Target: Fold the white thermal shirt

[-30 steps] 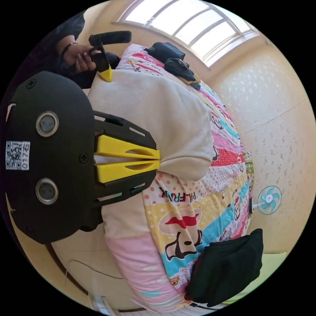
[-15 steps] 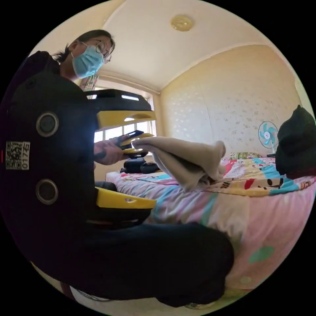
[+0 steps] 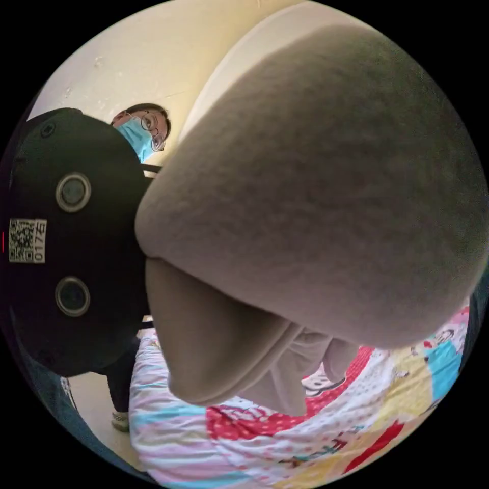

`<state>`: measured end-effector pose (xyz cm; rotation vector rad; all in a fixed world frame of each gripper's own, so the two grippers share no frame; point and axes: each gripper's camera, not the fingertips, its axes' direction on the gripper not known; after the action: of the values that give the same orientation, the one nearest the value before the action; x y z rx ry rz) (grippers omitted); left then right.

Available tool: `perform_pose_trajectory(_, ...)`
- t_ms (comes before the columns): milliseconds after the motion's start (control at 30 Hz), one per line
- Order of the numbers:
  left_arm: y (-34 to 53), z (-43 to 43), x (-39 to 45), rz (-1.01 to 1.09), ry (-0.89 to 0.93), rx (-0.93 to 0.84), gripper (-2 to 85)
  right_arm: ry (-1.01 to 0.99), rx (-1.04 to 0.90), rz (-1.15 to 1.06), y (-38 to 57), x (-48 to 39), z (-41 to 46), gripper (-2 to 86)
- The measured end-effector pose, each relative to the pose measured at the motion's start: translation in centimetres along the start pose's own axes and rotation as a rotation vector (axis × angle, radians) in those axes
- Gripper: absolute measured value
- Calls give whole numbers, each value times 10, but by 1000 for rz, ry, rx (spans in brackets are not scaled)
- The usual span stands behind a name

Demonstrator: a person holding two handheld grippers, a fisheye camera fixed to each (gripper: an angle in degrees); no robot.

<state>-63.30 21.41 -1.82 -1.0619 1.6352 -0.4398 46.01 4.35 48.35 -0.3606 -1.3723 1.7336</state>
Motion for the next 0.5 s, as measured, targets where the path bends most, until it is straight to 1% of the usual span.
perform_pose_trajectory(33,2,-5,-6,-17,-13,9,-7,-20,-22,-116,-30,-30,7,189)
perform_pose_trajectory(133,7,-19,-39,-121,-11,44,-9,-6,-56,-339,-96,-91,23,173)
perform_pose_trajectory(200,7,-22,-59,-203,-12,49,-10,51,-22,-352,-130,-100,26,163)
perform_pose_trajectory(267,8,-21,-65,-226,-11,54,-10,120,56,-321,-161,-85,23,154)
perform_pose_trajectory(367,8,-14,-65,-234,-19,43,-10,259,221,-215,-198,-13,-3,136)
perform_pose_trajectory(400,9,-10,-64,-241,-19,28,-10,320,310,-117,-200,32,-24,129)
perform_pose_trajectory(433,10,-8,-64,-245,-19,19,-10,364,403,33,-190,85,-50,121)
perform_pose_trajectory(467,11,-5,-64,-256,-19,2,-10,376,451,130,-179,116,-65,117)
perform_pose_trajectory(500,13,-3,-64,-267,-22,-10,-10,393,539,306,-147,171,-92,106)
